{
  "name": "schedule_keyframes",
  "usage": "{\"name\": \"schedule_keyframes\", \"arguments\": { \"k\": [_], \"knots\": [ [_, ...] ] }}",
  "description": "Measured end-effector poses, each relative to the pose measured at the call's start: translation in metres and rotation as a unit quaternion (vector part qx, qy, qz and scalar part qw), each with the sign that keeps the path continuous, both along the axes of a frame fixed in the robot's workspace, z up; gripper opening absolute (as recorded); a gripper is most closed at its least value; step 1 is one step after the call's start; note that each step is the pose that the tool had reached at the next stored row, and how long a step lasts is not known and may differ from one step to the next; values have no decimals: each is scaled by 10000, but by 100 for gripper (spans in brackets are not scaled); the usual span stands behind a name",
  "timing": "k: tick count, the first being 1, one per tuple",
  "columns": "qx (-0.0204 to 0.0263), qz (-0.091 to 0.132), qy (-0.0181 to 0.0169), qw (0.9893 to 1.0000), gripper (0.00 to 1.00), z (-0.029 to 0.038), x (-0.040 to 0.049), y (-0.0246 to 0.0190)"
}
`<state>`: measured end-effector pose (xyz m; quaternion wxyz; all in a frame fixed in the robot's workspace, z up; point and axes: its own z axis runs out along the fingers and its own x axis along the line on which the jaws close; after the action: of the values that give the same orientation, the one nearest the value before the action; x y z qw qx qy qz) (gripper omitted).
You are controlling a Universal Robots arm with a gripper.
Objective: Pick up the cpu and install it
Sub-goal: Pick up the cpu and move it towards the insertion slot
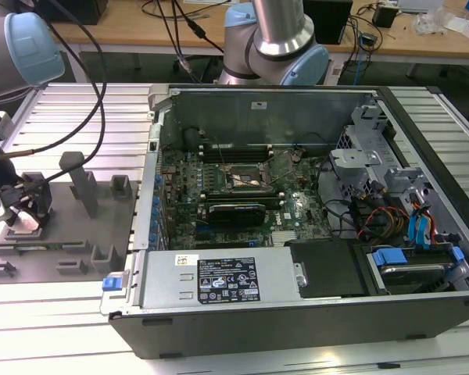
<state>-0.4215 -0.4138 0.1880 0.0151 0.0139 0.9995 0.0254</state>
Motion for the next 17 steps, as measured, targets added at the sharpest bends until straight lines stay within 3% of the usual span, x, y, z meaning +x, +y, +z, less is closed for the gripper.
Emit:
{"name": "schedule_keyframes", "arguments": {
  "k": [6, 17],
  "knots": [
    [1, 4, -2, 10000, 55, 19, 0, 0],
    [0, 4, -1, 10000, 55, 284, 0, 0]
  ]
}}
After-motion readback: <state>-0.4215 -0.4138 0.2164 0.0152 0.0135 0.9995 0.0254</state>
